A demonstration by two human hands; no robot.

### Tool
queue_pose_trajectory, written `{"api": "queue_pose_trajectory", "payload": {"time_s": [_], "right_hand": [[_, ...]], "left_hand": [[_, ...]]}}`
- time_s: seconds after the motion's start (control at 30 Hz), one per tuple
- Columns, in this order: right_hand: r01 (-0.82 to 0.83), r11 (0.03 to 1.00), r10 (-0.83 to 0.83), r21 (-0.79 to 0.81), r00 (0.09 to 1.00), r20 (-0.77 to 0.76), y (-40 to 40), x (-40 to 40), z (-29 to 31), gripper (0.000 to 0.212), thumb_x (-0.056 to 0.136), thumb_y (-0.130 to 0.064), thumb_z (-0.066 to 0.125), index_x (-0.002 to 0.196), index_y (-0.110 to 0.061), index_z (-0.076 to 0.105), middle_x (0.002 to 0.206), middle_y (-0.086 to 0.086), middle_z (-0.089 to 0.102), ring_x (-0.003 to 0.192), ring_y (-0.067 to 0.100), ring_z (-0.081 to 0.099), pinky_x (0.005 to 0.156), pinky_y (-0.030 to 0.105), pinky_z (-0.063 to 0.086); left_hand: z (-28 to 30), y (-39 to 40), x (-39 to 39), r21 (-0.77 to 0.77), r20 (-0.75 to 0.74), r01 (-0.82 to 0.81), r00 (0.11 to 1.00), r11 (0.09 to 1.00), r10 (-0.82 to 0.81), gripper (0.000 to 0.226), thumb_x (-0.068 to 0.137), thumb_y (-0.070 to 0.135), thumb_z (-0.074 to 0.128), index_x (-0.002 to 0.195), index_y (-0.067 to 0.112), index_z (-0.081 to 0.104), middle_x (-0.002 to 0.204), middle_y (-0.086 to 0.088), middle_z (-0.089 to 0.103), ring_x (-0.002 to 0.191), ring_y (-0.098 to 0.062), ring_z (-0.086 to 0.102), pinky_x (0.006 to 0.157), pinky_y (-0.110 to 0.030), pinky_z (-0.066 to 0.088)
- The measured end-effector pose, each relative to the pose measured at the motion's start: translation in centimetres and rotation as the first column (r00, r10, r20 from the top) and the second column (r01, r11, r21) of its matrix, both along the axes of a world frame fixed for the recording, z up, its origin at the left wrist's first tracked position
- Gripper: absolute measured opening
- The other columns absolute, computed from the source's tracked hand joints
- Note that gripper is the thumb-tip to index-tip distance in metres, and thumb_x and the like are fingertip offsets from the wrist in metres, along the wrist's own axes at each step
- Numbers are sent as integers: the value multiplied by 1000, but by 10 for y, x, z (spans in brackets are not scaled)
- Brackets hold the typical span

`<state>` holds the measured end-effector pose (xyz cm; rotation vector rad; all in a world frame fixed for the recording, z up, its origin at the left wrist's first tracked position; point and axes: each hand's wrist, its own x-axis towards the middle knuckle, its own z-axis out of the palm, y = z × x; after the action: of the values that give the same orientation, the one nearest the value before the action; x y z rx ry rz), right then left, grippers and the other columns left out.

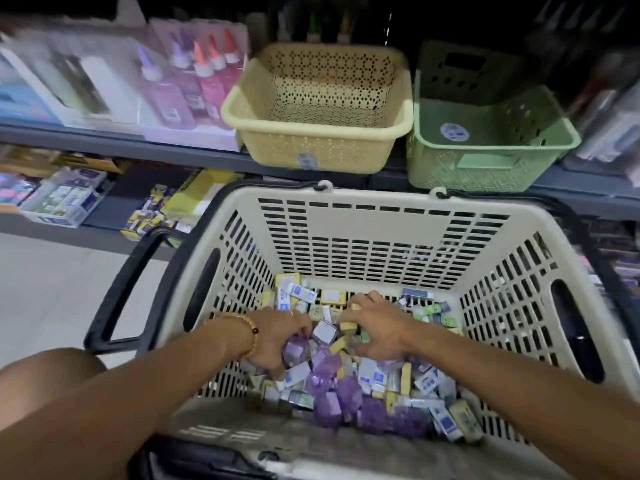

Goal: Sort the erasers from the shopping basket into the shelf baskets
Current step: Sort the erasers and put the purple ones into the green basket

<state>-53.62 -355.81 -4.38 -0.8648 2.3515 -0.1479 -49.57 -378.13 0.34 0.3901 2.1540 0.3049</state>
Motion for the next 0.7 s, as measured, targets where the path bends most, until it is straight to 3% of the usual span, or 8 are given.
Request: {"api": "queue_pose_trajectory", "payload": {"time_s": [0.07, 0.17, 0.27, 0.4, 0.47, 0.57, 0.63, 0.7], "right_hand": [[-38, 999, 38, -3, 999, 11, -3, 7, 8, 42, 89, -42, 63, 128, -40, 48, 131, 2, 43, 116, 22, 38, 94, 42, 40], [-75, 997, 78, -30, 992, 98, -2, 15, 24, 39, 88, -17, 65, 120, -34, 52, 120, -3, 48, 115, 20, 42, 94, 39, 41], [-37, 998, 50, -50, 956, 288, 4, 27, 37, 53, 81, 1, 64, 122, -31, 53, 123, -8, 46, 112, 16, 50, 86, 32, 48], [44, 998, -12, -54, 876, 483, -1, 18, 43, 44, 78, -26, 78, 117, -27, 60, 130, -12, 39, 118, 11, 43, 103, 37, 37], [120, 991, -82, -66, 908, 412, -11, 1, 36, 52, 75, -44, 79, 119, -32, 54, 129, -9, 38, 122, 15, 41, 106, 38, 34], [141, 988, -127, -60, 973, 194, -29, -13, 8, 87, 77, -63, 68, 148, -33, 27, 154, 2, 25, 141, 26, 26, 114, 44, 29], [77, 997, -75, -17, 993, 91, -40, -11, -11, 92, 79, -71, 57, 152, -39, 11, 164, 2, 0, 149, 26, 3, 118, 49, 17], [51, 999, -52, 6, 998, 45, -46, -7, -21, 84, 80, -74, 51, 150, -43, 16, 164, 4, -7, 149, 29, -4, 117, 52, 12]], "left_hand": [[2, 6, 10, 42, 54, -46, 998, 998, 44, 66, 75, 15, 80, 129, 30, 44, 98, 10, 52, 75, -9, 53, 60, -12, 44], [12, 11, 20, 52, 39, -96, 995, 994, 94, 67, 74, 22, 82, 130, 34, 46, 115, 8, 53, 100, -15, 56, 87, -25, 48], [22, 3, 15, 0, -132, -135, 982, 991, 134, 77, 76, 40, 78, 141, 31, 38, 132, 4, 50, 113, -20, 54, 95, -30, 47], [6, -4, -8, -58, -362, -154, 924, 986, 123, 82, 77, 60, 65, 145, 27, 30, 151, -7, 30, 136, -24, 35, 109, -40, 37], [-13, -7, -23, -73, -314, -174, 939, 982, 143, 99, 74, 62, 66, 151, 26, 15, 159, -8, 13, 145, -29, 16, 115, -44, 25], [-41, -6, -34, -265, -263, -35, 964, 964, -37, 124, 63, 74, 67, 153, 26, -5, 161, -14, -2, 147, -36, -4, 120, -49, 11], [-54, -7, -35, -365, -287, 32, 947, 931, -145, 132, 56, 76, 67, 152, 27, -9, 160, -18, -4, 144, -41, -6, 119, -50, 12], [-58, -7, -39, -361, -317, 32, 936, 932, -155, 132, 51, 72, 71, 152, 29, -2, 157, -14, 5, 141, -40, 2, 115, -49, 21]]}}
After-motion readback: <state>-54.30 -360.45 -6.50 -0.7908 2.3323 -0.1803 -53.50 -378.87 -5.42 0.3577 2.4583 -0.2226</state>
